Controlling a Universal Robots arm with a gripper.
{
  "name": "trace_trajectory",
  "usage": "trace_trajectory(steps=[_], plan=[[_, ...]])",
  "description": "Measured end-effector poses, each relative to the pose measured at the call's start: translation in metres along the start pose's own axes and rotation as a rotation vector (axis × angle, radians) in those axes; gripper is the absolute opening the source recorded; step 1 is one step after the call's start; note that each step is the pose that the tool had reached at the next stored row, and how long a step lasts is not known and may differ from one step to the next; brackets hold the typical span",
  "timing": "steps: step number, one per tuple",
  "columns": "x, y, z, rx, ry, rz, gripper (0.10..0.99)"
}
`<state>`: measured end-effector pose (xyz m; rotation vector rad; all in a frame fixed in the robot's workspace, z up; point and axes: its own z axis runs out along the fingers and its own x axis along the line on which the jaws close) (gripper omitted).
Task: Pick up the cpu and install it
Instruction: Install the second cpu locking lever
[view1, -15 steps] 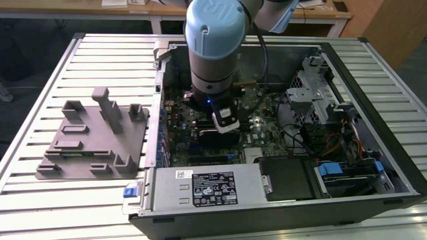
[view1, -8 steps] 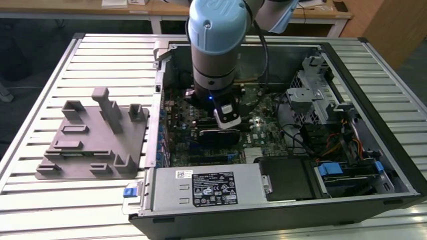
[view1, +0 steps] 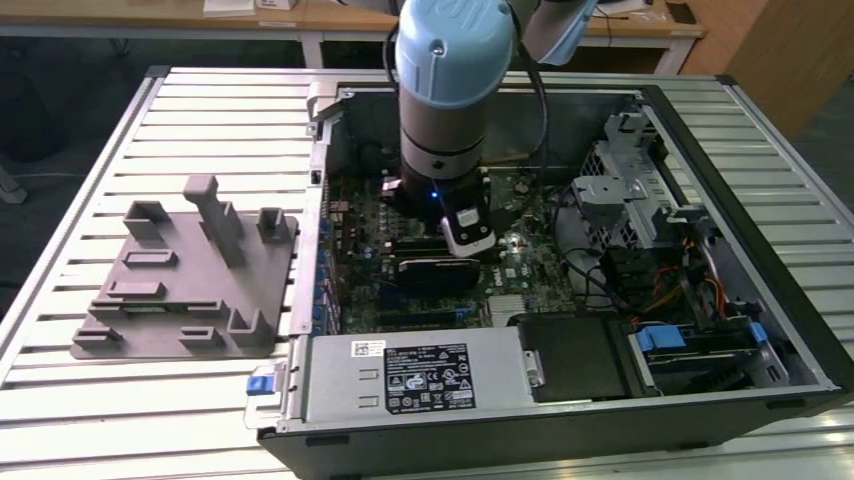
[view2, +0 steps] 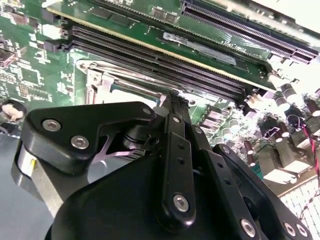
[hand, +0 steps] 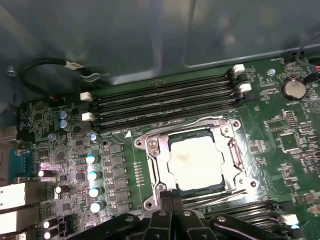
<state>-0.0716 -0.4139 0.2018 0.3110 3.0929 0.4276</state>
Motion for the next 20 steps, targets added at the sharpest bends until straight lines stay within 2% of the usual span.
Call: trace_trajectory(steps=[7, 8, 11, 13, 15, 20], plan=[[-0.0005, 0.0045, -0.0149, 0.003, -0.0007, 0.000, 0.106], [-0.0009, 0.0050, -0.0152, 0.013, -0.0028, 0.000, 0.106], [-0.0019, 0.0057, -0.0154, 0.061, -0.0117, -0.002, 0.106], [-0.0022, 0.0074, -0.0148, 0.083, -0.0161, -0.002, 0.106], [-0.0027, 0.0112, -0.0138, 0.090, -0.0174, -0.003, 0.106], [-0.0057, 0.0232, -0.0105, 0.092, -0.0178, -0.003, 0.106]])
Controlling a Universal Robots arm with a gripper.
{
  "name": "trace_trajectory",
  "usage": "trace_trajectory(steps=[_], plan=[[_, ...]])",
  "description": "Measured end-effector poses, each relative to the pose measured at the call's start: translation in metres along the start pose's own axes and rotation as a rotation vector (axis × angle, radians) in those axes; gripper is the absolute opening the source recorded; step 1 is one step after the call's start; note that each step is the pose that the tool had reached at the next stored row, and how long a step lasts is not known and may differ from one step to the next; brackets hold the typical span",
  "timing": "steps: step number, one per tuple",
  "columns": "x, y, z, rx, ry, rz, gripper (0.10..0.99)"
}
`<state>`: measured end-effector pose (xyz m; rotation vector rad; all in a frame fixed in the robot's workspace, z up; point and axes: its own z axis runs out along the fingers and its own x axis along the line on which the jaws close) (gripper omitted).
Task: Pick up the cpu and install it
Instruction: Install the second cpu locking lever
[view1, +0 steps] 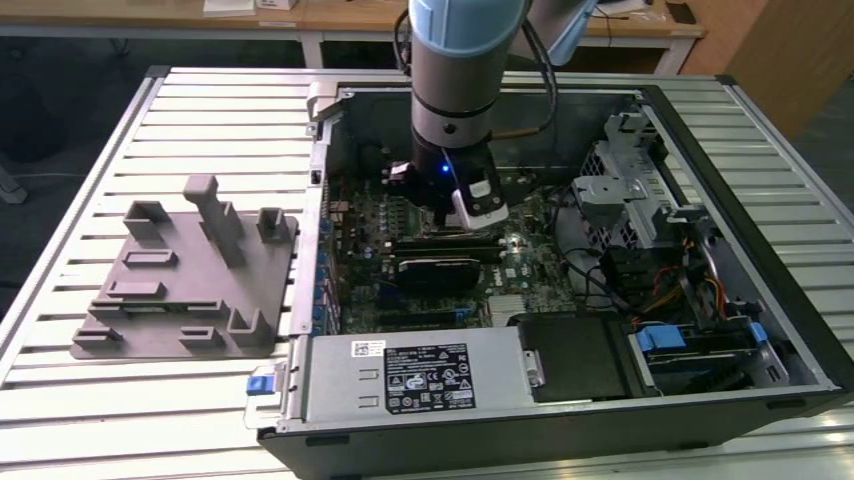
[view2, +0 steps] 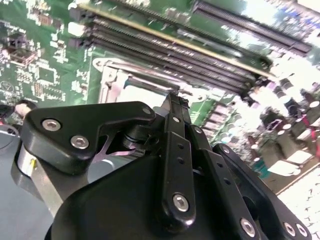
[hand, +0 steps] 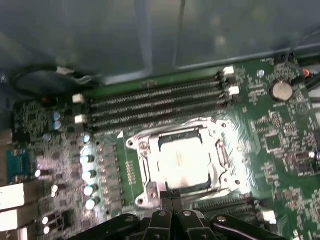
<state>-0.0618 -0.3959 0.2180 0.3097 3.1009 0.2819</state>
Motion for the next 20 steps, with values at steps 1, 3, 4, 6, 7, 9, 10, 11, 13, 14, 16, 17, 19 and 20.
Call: trace_trajectory(steps=[1, 3, 4, 6, 7, 9, 10, 11, 13, 14, 16, 17, 19, 20], plan=[[-0.0015, 0.0019, 0.0005, 0.001, -0.0003, 0.000, 0.106], [-0.0056, 0.0047, 0.0011, 0.004, -0.0008, 0.000, 0.106], [-0.0075, 0.0059, 0.0014, 0.006, -0.0012, 0.000, 0.106], [-0.0103, 0.0090, 0.0020, 0.011, -0.0021, 0.000, 0.106], [-0.0110, 0.0112, 0.0025, 0.014, -0.0025, 0.000, 0.106], [-0.0122, 0.0155, 0.0035, 0.018, -0.0034, 0.000, 0.106], [-0.0124, 0.0177, 0.0041, 0.021, -0.0039, 0.000, 0.106], [-0.0126, 0.0201, 0.0046, 0.024, -0.0045, -0.001, 0.106], [-0.0125, 0.0248, 0.0057, 0.030, -0.0057, -0.001, 0.106], [-0.0125, 0.0261, 0.0061, 0.031, -0.0059, -0.001, 0.106], [-0.0125, 0.0264, 0.0061, 0.031, -0.0060, -0.001, 0.106], [-0.0125, 0.0264, 0.0062, 0.031, -0.0060, -0.001, 0.106], [-0.0124, 0.0266, 0.0062, 0.032, -0.0059, -0.001, 0.106], [-0.0124, 0.0266, 0.0062, 0.031, -0.0060, -0.001, 0.106]])
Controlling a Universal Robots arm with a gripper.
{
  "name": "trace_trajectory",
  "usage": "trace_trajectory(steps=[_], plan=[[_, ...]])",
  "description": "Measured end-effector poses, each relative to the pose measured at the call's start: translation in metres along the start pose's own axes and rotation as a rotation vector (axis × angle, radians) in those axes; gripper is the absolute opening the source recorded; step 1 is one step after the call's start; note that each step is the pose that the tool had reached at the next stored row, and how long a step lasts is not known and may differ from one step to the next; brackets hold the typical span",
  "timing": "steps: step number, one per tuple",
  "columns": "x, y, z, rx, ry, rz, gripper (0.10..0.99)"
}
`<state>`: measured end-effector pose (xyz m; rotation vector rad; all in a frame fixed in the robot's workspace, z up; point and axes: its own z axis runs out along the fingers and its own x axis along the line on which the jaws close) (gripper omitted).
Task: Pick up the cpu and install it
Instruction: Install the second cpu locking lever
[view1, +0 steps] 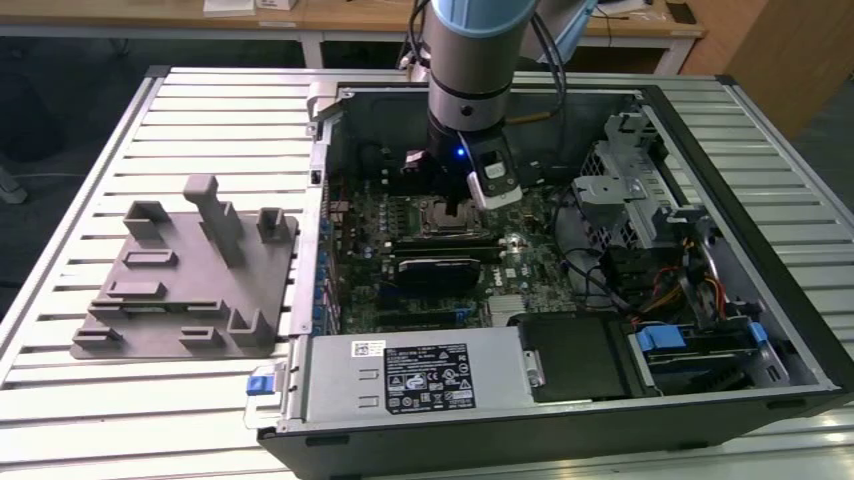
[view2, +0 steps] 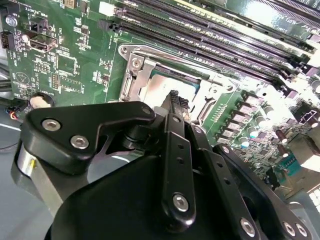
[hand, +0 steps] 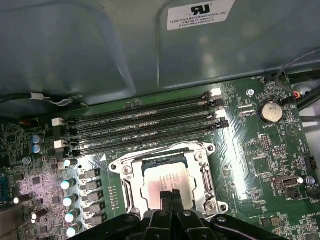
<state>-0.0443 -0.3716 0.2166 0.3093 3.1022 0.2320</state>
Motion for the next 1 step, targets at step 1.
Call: trace_trajectory(steps=[1], plan=[[0.0000, 0.0000, 0.0000, 0.000, 0.0000, 0.000, 0.106]])
